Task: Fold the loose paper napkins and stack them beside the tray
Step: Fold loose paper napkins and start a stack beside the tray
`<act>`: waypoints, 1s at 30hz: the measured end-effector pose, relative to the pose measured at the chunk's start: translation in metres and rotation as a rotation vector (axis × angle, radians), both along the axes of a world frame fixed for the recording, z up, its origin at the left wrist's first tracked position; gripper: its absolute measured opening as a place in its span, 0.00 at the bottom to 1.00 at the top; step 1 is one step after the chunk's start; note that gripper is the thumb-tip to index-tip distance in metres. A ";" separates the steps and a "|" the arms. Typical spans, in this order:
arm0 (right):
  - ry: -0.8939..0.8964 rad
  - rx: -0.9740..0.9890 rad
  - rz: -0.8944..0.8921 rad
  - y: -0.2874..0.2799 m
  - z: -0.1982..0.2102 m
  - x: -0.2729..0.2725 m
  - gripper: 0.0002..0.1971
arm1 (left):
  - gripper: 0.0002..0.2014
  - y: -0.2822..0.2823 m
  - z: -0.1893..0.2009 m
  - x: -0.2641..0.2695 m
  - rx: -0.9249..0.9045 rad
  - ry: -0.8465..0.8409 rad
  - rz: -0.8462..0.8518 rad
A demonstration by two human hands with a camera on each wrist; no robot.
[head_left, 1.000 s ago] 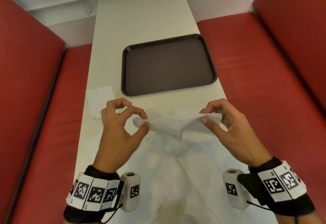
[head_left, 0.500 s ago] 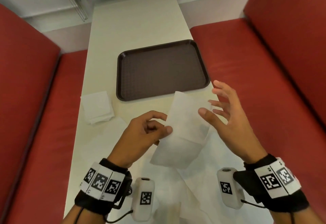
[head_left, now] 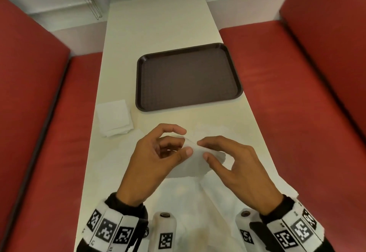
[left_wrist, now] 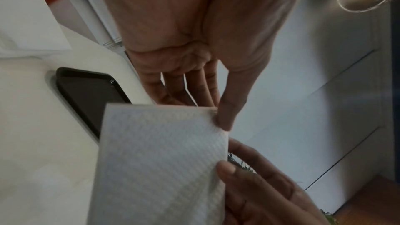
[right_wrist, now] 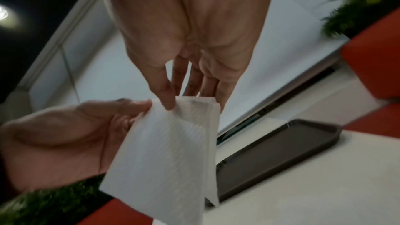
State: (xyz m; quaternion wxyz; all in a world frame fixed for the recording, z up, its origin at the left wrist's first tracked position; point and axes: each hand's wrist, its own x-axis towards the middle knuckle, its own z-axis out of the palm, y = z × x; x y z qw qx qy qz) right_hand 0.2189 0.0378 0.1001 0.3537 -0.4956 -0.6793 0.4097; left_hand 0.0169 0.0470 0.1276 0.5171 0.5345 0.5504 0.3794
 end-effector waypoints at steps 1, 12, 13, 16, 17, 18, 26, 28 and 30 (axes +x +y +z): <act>0.035 -0.039 -0.007 0.001 0.001 -0.003 0.11 | 0.16 0.000 -0.001 -0.005 0.027 0.026 0.007; 0.154 -0.139 -0.034 0.031 -0.002 -0.069 0.14 | 0.13 0.019 -0.025 -0.079 -0.177 0.071 -0.109; 0.156 -0.150 -0.041 0.036 -0.004 -0.080 0.14 | 0.13 0.023 -0.028 -0.091 -0.203 0.039 -0.097; 0.133 -0.162 -0.066 0.051 -0.011 -0.109 0.14 | 0.13 0.038 -0.036 -0.125 -0.189 0.029 -0.065; 0.135 -0.173 -0.077 0.056 -0.013 -0.118 0.14 | 0.15 0.044 -0.039 -0.135 -0.173 0.046 -0.057; 0.144 -0.184 -0.083 0.061 -0.015 -0.126 0.13 | 0.18 0.050 -0.043 -0.145 -0.157 0.068 -0.056; 0.053 -0.150 -0.094 0.097 -0.031 -0.179 0.12 | 0.09 0.071 -0.057 -0.195 -0.079 0.296 -0.139; 0.024 -0.116 -0.089 0.102 -0.034 -0.189 0.12 | 0.12 0.068 -0.059 -0.198 -0.116 0.234 -0.176; 0.019 -0.075 -0.080 0.105 -0.038 -0.199 0.11 | 0.16 0.066 -0.060 -0.197 -0.196 0.099 -0.190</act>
